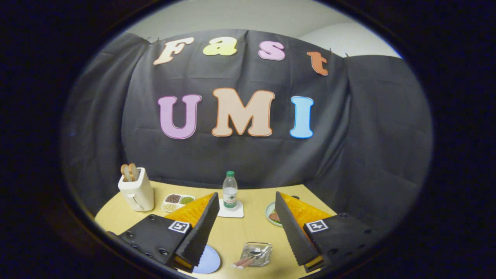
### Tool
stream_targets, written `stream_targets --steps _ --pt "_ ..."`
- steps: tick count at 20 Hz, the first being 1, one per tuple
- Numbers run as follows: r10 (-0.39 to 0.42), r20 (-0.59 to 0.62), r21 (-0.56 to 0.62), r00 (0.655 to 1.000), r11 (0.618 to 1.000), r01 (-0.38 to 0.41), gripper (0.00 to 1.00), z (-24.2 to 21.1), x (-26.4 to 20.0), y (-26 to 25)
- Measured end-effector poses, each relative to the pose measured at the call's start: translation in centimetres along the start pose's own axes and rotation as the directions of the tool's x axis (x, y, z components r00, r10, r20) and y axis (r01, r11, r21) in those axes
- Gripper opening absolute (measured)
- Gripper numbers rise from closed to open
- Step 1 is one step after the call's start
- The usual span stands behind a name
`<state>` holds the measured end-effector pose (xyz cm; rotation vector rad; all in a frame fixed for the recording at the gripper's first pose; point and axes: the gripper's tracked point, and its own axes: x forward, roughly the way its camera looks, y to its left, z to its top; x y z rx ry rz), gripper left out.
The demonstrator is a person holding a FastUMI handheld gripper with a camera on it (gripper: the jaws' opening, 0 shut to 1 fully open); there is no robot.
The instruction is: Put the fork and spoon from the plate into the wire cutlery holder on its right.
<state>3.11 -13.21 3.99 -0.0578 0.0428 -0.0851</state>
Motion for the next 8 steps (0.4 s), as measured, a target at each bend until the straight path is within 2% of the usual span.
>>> stream_targets --steps 3,8 --pt "-0.013 0.062 -0.023 0.998 1.000 0.015 0.94 0.4 -1.7 -0.1" --pt "-0.038 0.087 0.029 0.995 0.999 0.036 0.95 -0.4 -3.9 -0.3"
